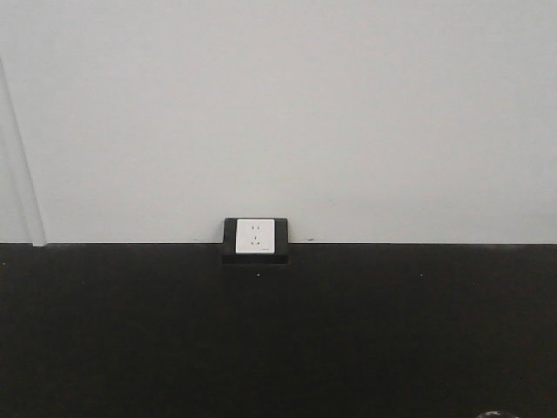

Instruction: Grab transparent chemical and place on left bench

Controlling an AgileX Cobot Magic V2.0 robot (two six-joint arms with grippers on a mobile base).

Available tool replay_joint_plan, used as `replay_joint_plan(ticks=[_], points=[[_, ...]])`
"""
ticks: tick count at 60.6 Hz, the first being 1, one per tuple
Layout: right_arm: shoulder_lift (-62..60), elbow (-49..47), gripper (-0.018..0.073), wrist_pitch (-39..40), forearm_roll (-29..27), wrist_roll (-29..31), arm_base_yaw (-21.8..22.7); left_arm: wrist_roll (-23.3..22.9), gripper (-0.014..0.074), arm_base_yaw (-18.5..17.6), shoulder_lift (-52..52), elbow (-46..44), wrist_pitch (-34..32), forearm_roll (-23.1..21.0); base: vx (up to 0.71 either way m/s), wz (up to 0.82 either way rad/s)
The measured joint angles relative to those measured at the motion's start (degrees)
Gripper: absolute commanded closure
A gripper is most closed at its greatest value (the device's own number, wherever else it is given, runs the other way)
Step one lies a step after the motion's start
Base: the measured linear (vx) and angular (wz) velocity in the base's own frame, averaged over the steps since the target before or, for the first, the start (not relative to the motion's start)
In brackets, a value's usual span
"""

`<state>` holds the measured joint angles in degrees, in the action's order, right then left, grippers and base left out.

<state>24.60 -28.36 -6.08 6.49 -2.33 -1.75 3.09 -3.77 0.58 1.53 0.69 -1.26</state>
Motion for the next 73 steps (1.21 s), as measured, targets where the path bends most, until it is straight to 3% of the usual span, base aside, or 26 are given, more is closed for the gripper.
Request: replay_joint_plan(ticks=[14,23,30,44,52,62,73], points=[[14.2,-2.9,0.0552,-1.5,-5.2,0.1,0.0,0.0,0.0600,0.0,0.0,0.0,0.0,0.0,0.00,0.00],[19.1,-2.9,0.0482,-2.5,-6.5,0.1,0.0,0.0,0.0600,0.0,0.0,0.0,0.0,0.0,0.00,0.00],[21.2,-2.9,0.0373,-2.6,-6.5,0.2,0.0,0.0,0.0600,0.0,0.0,0.0,0.0,0.0,0.00,0.00],[23.4,-2.9,-0.0015,-2.5,-6.5,0.4,0.0,0.0,0.0600,0.0,0.0,0.0,0.0,0.0,0.00,0.00],[23.6,-2.9,-0.0144,-1.5,-6.5,0.4,0.0,0.0,0.0600,0.0,0.0,0.0,0.0,0.0,0.00,0.00],[23.6,-2.9,-0.0151,-1.2,-8.5,-0.7,0.4,0.0,0.0600,0.0,0.0,0.0,0.0,0.0,0.00,0.00],[23.6,-2.9,-0.0087,-1.1,-13.9,-7.4,6.7,0.0,0.0600,0.0,0.0,0.0,0.0,0.0,0.00,0.00]])
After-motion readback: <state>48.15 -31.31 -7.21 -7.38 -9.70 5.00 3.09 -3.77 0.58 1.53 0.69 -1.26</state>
